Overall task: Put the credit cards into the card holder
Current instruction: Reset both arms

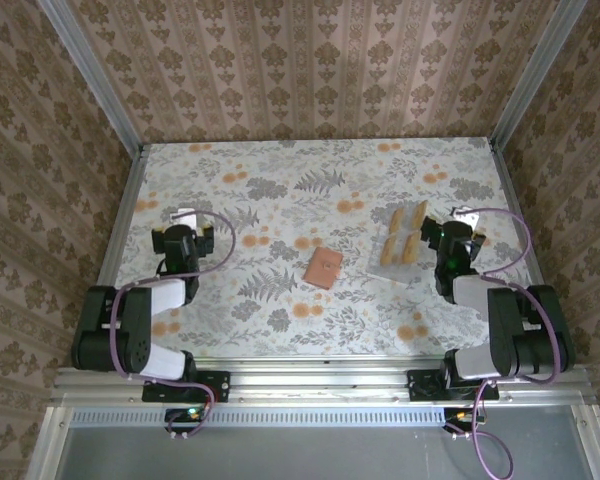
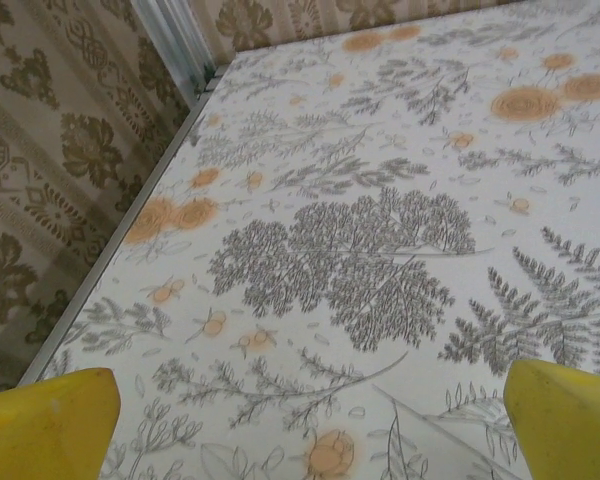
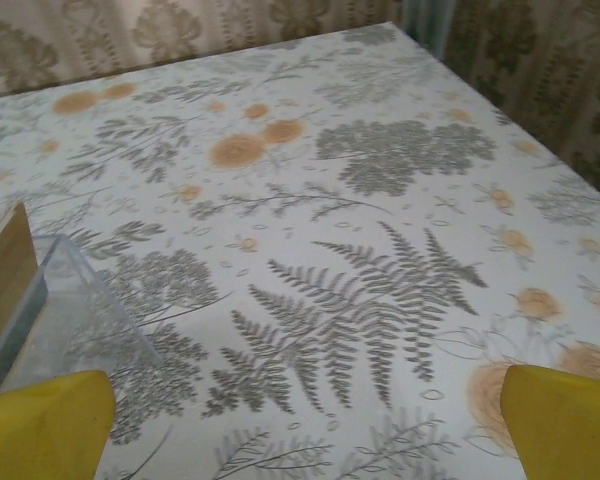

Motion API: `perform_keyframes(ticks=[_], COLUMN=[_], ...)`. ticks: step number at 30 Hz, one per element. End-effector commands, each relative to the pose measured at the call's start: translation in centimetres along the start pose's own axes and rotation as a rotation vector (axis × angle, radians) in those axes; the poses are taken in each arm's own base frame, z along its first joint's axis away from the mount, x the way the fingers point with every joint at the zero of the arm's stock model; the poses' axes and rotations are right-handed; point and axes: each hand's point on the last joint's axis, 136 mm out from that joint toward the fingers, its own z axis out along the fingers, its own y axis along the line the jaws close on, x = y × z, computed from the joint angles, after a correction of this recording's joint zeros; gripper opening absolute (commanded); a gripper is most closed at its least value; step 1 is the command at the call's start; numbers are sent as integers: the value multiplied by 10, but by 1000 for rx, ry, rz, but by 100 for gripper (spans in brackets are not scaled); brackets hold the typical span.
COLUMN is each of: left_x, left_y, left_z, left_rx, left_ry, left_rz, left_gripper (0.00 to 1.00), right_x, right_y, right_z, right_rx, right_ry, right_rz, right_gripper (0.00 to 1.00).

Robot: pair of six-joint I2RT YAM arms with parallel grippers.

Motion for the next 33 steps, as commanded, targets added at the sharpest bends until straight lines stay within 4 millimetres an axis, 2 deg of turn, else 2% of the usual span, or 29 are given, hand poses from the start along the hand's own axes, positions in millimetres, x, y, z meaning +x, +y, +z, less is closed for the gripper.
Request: perform_keyframes(ticks=[1,4,6,12,29,33], left_x=[-8,0,2,4,3,3], left_y=[-6,-7,-10,-6,-7,-7], left_z=[0,4,5,11,12,12], left_rx=[54,72,82,137,129,127], left_ry=[-67,-64,-70,-35,-42,-39], left_rz=[-22,-38,-25,-76,-64,-64], left_gripper=[100,100,100,100,100,100], right_x=[-10,-3,2,1,0,1], right_y=[26,32,29,28,28,34], right_z=[2,5,3,7,6,8], right_rx=[-115,-166,-158,-134,-110,-143], right_ry=[-49,-93,-56,-50,-57,-42], right_rz=[-72,-76,-69,-73,-89,-100], right_gripper=[100,100,100,100,100,100])
